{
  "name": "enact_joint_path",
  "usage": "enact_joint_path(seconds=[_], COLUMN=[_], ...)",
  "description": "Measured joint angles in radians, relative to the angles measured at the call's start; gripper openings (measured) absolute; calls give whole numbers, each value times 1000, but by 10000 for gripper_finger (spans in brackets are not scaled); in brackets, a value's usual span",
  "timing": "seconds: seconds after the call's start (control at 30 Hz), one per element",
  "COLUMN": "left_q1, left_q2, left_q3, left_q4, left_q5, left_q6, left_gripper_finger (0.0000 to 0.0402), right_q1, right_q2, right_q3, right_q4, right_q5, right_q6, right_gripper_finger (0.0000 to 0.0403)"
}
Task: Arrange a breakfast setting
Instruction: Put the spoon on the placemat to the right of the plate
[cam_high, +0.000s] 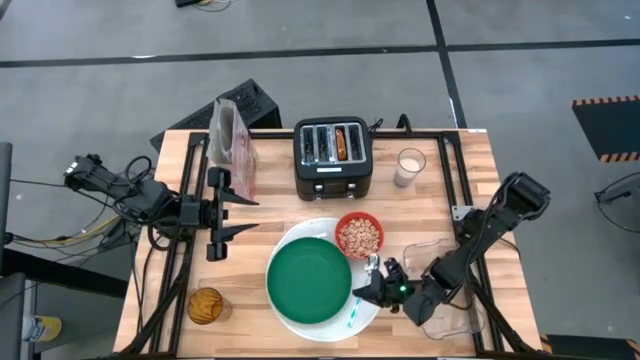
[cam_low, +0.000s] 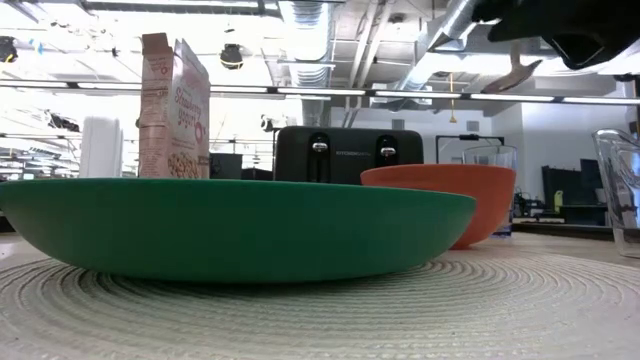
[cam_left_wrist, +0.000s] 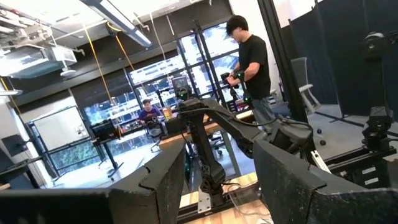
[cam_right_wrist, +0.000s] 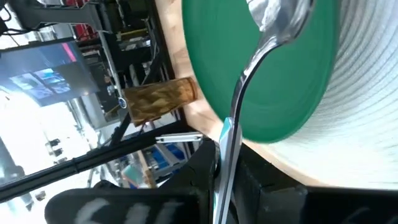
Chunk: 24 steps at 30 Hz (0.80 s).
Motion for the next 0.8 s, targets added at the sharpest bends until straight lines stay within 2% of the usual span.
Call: enact_joint_path(seconds=[0.57, 0.8], left_q1=[0, 0], left_q2=[0, 0], left_q3=[0, 0], left_q4=[-1, -1], left_q5=[19, 19], left_q6=[0, 0], left_gripper_finger=[176, 176], right_q1=[10, 5], right_q2=[188, 187], right_q3=[110, 109], right_q4=[-4, -178], right_q5=[-135, -154], right_q6=[118, 126], right_gripper_finger=[53, 53])
